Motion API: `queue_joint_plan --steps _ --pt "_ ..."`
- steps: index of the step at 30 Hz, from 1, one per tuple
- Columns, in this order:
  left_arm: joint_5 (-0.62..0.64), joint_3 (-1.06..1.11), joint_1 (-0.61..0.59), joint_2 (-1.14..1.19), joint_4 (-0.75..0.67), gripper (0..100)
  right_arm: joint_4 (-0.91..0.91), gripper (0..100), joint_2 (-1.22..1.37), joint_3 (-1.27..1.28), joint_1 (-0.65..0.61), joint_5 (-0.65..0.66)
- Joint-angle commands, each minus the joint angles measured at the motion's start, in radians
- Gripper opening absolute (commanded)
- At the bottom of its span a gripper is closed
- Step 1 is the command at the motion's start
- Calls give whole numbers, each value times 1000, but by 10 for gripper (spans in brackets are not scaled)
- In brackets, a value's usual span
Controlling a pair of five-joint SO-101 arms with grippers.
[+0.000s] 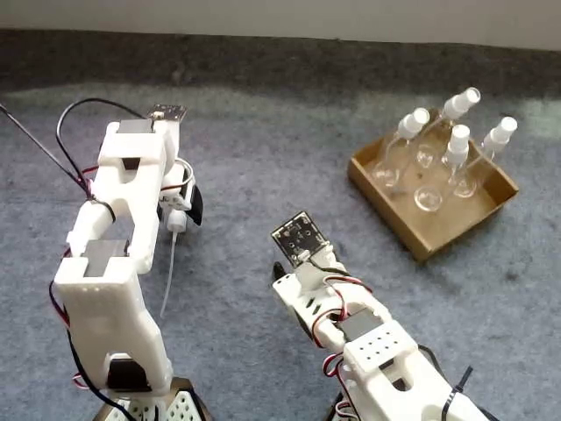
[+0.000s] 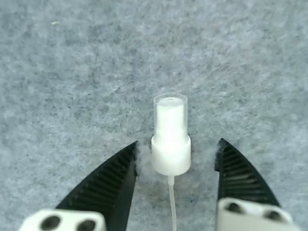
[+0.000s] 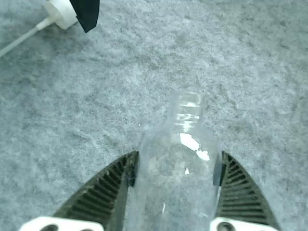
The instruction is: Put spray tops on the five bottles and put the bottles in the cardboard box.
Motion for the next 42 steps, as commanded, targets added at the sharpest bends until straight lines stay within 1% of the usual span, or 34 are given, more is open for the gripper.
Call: queue_joint_plan --steps 1,5,13,15,18,19,22,29,30,34,36,42 --pt "8 28 -13 -10 -26 220 -28 202 -31 -4 -8 14" --pt "6 56 -35 -12 -77 220 -28 202 -31 -4 -8 14" --pt "8 51 -62 -13 -77 210 -28 202 -31 -4 -8 14" --pt "5 50 -61 -13 -74 151 -28 202 -31 -4 -8 14" --pt "5 50 -54 -13 -78 15 -28 202 -31 -4 -8 14" --pt "5 50 -54 -13 -78 0 -28 202 -31 -4 -8 14" --pt "5 51 -54 -12 -74 43 -28 202 -31 -4 -8 14" --pt "5 31 -31 -36 -69 45 -28 202 -31 -4 -8 14" --pt "6 25 -22 -48 -58 45 -28 202 -31 -4 -8 14" --pt "5 -39 45 -128 91 45 -28 202 -31 -5 -8 14" --pt "5 -70 81 -166 133 45 -28 202 -31 -5 -8 14" --pt "8 -116 143 -274 158 45 -28 202 -31 -8 -8 14"
